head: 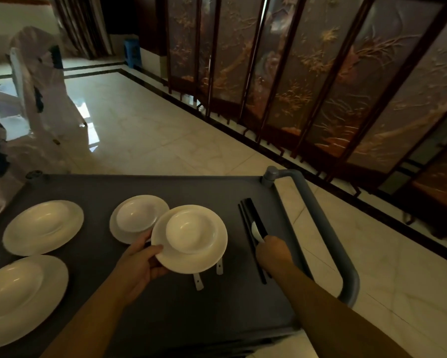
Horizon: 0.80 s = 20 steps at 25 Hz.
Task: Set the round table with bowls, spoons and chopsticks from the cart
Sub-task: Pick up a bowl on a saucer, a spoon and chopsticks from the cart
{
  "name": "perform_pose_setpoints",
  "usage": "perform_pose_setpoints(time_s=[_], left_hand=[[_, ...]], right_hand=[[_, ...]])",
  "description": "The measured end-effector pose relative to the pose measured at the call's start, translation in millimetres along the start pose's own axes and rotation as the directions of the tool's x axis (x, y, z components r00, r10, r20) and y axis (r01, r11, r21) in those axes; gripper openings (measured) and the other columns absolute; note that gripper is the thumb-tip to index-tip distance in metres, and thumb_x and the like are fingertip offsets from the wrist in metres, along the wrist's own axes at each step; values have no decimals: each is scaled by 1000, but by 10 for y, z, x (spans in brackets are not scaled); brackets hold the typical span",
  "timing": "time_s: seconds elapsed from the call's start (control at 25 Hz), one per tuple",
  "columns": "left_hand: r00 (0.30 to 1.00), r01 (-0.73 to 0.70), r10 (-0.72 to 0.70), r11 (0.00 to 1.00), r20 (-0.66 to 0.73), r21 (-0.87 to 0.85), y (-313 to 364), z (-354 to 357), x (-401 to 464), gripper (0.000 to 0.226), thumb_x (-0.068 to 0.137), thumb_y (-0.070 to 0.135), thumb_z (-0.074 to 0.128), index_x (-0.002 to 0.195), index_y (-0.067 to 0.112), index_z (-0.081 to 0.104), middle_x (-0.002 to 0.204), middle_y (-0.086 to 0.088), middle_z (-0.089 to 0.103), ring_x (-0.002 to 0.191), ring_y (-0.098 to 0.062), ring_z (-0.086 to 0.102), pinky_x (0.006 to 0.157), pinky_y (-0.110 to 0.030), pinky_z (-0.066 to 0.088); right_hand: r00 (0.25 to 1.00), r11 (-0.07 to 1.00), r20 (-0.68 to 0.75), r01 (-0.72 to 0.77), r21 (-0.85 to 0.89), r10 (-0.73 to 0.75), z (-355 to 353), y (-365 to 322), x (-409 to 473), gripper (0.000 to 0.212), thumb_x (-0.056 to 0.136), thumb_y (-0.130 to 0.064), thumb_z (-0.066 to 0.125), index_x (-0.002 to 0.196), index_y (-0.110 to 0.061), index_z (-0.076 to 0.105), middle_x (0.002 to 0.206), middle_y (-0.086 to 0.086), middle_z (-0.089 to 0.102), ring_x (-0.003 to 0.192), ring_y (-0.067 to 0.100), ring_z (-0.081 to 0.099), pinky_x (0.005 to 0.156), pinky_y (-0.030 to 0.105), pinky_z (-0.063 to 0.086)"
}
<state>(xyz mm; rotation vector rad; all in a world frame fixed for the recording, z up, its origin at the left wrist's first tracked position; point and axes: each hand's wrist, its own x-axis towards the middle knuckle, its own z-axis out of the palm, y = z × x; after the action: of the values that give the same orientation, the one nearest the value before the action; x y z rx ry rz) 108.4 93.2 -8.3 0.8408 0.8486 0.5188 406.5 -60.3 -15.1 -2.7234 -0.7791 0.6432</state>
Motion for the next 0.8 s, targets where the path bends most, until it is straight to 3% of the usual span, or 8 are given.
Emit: perform_pose_setpoints(time_s=[0.12,0.2,0.4,0.56,0.8], left_hand=[[999,-15,14,999,29,37,16,113,2,54,95,8,60,139,39,54,135,-8,61,119,-35,64,79,-53,62],[999,-21,18,998,37,63,15,159,4,52,97,8,58,139,37,55,136,-8,61,119,-34,64,80,-53,61],[1000,-15,14,998,21,62,-14,162,-19,50,96,9,59,134,41,58,132,-5,65,115,-32,68,79,-52,62],[1000,10,-9,999,-9,50,-38,94,-46,50,95,9,61,131,43,61,131,-5,66,113,-32,69,78,-51,62],[998,19,-19,1000,-52,-2,11,-27,-155,50,83,11,68,123,40,65,130,-9,66,104,-31,74,74,-50,62]], right_hand=[[999,997,-26,-24,68,25,71,142,-10,33,92,-33,68,115,-9,65,77,-2,57,63,13,58,51,25,49],[1000,997,-11,-27,72,28,136,187,-21,36,88,-37,72,113,-12,65,72,-7,52,59,7,53,51,21,44],[999,997,29,-35,67,33,214,210,13,28,91,-29,69,113,-12,65,81,-3,59,74,14,65,69,29,59],[1000,999,19,-23,28,22,239,210,42,32,91,-27,70,118,-11,64,84,-1,58,77,16,61,67,27,51],[998,1000,67,-12,-10,12,235,143,72,24,97,-28,61,111,-8,64,82,1,57,75,18,63,69,30,56]])
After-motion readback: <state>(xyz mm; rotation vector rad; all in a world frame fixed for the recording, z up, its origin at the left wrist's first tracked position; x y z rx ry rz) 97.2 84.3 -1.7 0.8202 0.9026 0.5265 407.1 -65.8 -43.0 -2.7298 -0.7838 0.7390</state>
